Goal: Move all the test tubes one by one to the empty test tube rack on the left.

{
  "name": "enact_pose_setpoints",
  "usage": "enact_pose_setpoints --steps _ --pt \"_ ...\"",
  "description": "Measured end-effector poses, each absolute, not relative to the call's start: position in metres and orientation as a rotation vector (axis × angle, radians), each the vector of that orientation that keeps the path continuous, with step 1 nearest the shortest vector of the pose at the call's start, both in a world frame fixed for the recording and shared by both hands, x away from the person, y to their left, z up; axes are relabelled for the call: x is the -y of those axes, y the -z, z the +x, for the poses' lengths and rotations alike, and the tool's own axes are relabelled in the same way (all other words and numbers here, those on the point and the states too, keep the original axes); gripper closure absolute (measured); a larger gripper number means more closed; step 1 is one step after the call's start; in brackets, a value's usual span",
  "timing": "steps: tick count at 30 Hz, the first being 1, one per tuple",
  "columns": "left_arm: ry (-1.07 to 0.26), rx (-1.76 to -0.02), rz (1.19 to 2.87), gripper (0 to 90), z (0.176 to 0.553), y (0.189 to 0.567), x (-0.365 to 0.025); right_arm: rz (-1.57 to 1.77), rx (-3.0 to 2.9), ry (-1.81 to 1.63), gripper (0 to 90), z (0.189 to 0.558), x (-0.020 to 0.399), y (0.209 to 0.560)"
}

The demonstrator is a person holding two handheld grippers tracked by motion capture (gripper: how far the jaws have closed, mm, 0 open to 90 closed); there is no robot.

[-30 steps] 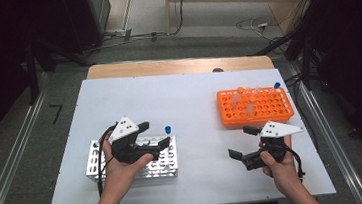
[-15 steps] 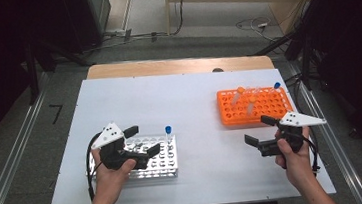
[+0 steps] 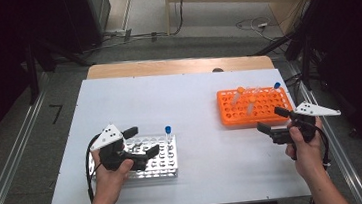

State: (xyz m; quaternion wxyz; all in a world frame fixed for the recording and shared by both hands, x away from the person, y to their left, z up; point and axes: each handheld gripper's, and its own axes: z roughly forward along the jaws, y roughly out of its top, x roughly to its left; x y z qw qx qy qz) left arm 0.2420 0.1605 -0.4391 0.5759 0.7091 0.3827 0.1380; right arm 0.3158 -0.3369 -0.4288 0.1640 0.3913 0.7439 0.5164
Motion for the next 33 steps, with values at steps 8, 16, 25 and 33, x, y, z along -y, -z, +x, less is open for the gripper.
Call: enact_pose_setpoints --steps 8,16,25,33 --pt "-0.33 -0.904 1.66 0.0 0.242 0.438 -0.16 1.174 -2.074 -1.427 0.0 0.33 0.353 0.429" --pt "-0.335 -0.907 1.66 0.0 0.241 0.437 -0.16 1.238 -2.037 -1.4 3.3 0.349 0.368 0.428" --pt "-0.331 -0.903 1.666 0.0 0.242 0.438 -0.159 1.35 -2.001 -1.343 16.4 0.376 0.376 0.435" --pt "-0.326 -0.903 1.664 0.0 0.241 0.438 -0.158 1.438 -1.939 -1.252 44.5 0.403 0.376 0.448"
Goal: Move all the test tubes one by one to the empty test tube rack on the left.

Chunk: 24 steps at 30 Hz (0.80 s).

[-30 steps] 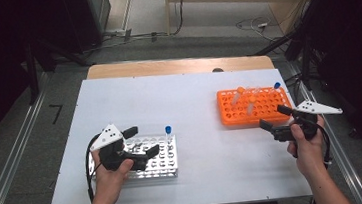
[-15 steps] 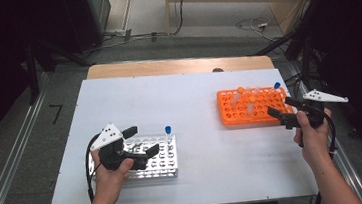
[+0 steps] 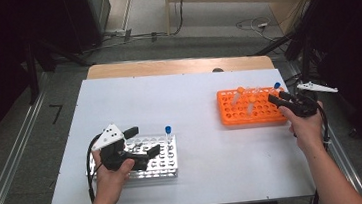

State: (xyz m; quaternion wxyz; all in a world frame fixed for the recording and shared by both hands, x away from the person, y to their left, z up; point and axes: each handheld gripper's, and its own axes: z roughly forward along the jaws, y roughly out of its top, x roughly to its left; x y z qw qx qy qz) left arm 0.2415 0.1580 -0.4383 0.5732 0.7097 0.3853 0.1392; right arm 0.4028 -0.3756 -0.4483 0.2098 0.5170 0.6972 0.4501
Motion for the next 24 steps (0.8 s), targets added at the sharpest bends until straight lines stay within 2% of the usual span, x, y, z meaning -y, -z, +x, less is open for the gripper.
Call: enact_pose_setpoints --steps 2,8,18,21,22,24 --pt "-0.328 -0.904 1.663 0.0 0.241 0.438 -0.159 1.454 -1.931 -1.221 50.0 0.41 0.375 0.454" --pt "-0.328 -0.908 1.654 0.0 0.241 0.437 -0.159 1.489 -1.902 -1.205 59.0 0.422 0.376 0.462" --pt "-0.321 -0.902 1.665 0.0 0.242 0.439 -0.155 1.494 -1.88 -1.136 65.5 0.433 0.37 0.471" --pt "-0.317 -0.902 1.666 0.0 0.242 0.439 -0.155 1.482 -1.871 -1.131 70.2 0.433 0.368 0.471" --pt "-0.317 -0.902 1.667 0.0 0.242 0.44 -0.154 1.482 -1.865 -1.132 74.4 0.432 0.367 0.471" --pt "-0.316 -0.901 1.67 0.0 0.242 0.44 -0.154 1.487 -1.869 -1.139 74.7 0.432 0.366 0.471"
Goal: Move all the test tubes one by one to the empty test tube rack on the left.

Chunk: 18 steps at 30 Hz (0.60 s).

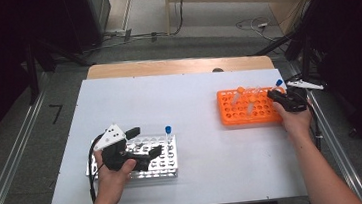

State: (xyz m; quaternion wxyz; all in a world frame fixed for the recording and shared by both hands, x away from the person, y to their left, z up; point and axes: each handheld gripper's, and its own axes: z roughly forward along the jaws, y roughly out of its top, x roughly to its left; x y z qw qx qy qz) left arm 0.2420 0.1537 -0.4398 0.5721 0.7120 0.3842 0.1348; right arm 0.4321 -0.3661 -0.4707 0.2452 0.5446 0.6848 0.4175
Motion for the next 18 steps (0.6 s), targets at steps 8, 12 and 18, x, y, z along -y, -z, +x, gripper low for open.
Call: enact_pose_setpoints --steps 8,12,18 --pt "-0.315 -0.901 1.671 0.0 0.241 0.44 -0.153 1.407 -1.829 -1.146 75.3 0.426 0.365 0.461" --pt "-0.315 -0.898 1.67 0.0 0.241 0.44 -0.153 1.402 -1.806 -1.18 75.3 0.419 0.371 0.452" --pt "-0.316 -0.892 1.674 0.0 0.241 0.439 -0.152 1.358 -1.835 -1.231 75.2 0.403 0.374 0.437"
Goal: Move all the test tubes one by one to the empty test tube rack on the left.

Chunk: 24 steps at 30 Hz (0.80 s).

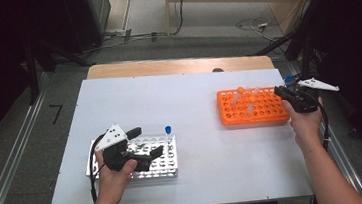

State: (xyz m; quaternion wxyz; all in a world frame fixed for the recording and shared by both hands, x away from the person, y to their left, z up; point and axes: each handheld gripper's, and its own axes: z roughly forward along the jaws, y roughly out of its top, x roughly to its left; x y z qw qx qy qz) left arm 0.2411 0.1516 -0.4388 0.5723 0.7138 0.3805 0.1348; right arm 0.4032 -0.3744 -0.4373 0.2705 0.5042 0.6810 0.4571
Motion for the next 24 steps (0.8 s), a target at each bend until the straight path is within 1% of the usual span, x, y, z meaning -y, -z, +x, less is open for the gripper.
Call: enact_pose_setpoints --steps 7,10,15,16,21,22,24 --pt "-0.317 -0.89 1.673 0.0 0.241 0.438 -0.151 1.292 -1.886 -1.263 75.2 0.384 0.369 0.426" --pt "-0.316 -0.888 1.671 0.0 0.24 0.437 -0.151 1.26 -1.911 -1.291 75.2 0.367 0.362 0.42" --pt "-0.321 -0.88 1.675 0.0 0.239 0.436 -0.149 1.241 -1.932 -1.305 75.2 0.352 0.356 0.416" --pt "-0.323 -0.88 1.677 0.0 0.239 0.436 -0.149 1.23 -1.941 -1.323 75.2 0.344 0.352 0.414" --pt "-0.329 -0.868 1.688 0.0 0.238 0.434 -0.145 1.182 -1.983 -1.349 75.2 0.328 0.34 0.412" --pt "-0.329 -0.866 1.688 0.0 0.237 0.434 -0.144 1.154 -2.011 -1.368 75.2 0.32 0.333 0.413" --pt "-0.328 -0.86 1.689 0.0 0.237 0.434 -0.143 1.132 -2.037 -1.384 75.2 0.314 0.327 0.414"
